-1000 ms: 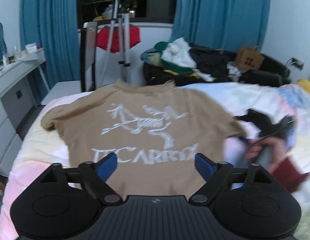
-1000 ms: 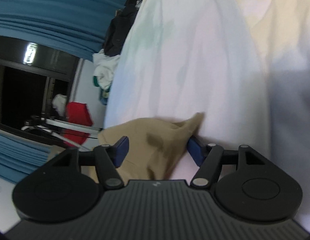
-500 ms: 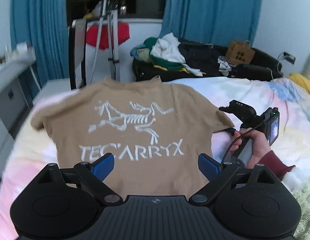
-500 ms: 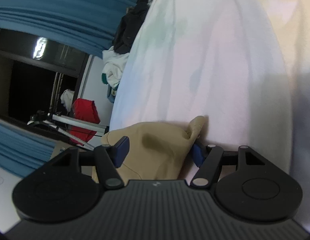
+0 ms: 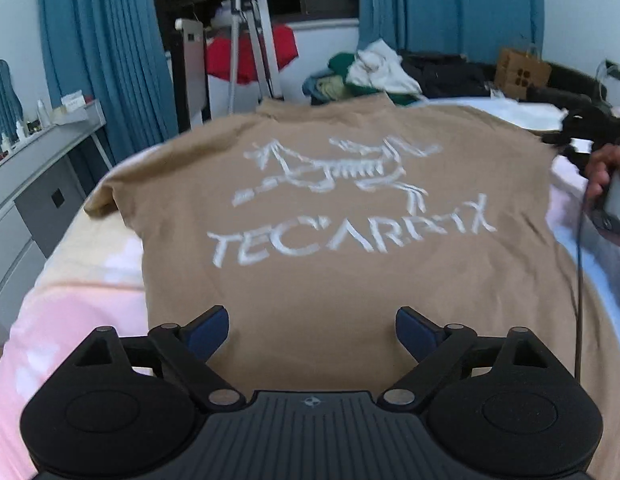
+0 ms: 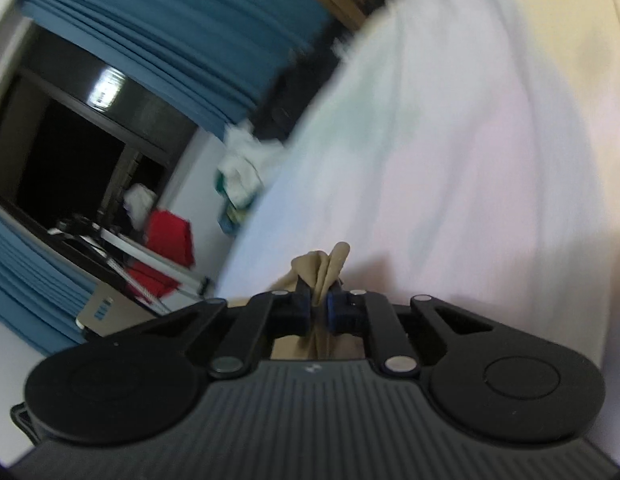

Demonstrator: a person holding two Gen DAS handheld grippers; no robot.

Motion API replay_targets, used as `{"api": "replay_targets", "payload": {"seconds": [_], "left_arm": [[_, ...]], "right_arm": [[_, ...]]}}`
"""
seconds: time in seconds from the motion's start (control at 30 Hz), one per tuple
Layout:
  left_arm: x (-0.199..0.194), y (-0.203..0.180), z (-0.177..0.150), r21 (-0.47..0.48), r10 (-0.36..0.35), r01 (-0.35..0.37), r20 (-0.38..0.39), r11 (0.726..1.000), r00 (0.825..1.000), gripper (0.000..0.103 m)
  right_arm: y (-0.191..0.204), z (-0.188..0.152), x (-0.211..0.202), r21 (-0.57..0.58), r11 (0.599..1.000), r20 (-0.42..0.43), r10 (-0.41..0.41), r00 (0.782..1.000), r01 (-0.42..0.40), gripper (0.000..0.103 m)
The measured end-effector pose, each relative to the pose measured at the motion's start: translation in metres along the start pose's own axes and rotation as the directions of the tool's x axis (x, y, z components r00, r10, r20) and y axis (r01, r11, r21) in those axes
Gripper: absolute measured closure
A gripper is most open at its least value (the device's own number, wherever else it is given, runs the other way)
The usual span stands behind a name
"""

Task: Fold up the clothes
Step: 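Hold the shirt edge in the right gripper and lift it, then fold the held side over the shirt back and open the right gripper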

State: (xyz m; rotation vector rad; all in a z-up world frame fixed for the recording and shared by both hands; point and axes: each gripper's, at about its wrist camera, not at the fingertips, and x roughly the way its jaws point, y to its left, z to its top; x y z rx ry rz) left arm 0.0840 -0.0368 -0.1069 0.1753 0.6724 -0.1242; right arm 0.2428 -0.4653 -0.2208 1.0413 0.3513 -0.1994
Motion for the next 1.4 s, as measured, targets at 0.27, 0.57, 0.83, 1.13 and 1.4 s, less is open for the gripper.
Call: {"api": "replay_targets", "payload": {"seconds": [0.27, 0.57, 0.83, 1.13, 1.4], "left_arm": [[0.023, 0.018, 0.001, -0.039, -0.014, 0.013, -0.027, 0.999, 1.0, 0.009], [0.04, 0.038, 0.014, -0.113, 0.0, -0.004, -0.028, 0.994, 1.0, 0.009], [0.032, 0.061, 0.017, -0.207, 0.017, -0.017, -0.002, 0.978, 1.0, 0.009], [0.038, 0.071, 0.012, -0.23, 0.032, -0.03, 0.006, 0.973, 0.999, 0.009], [0.044, 0.062, 0.007, -0.173, 0.009, -0.007, 0.009, 0.985, 1.0, 0.009]], "right_arm": [[-0.008, 0.009, -0.003, -0.053, 0.998, 0.034, -0.015, 0.999, 0.017, 0.093], [0.055, -0.008, -0.016, -0.269, 0.963, 0.103, 0.019, 0.994, 0.01, 0.092], [0.177, -0.138, -0.033, -0.785, 0.599, -0.041, 0.205, 0.978, -0.158, 0.091], [0.171, -0.197, -0.015, -0.804, 0.531, -0.306, 0.019, 0.952, -0.269, 0.029], [0.166, -0.157, -0.098, -0.681, 0.727, -0.232, -0.101, 0.967, -0.087, 0.022]]}}
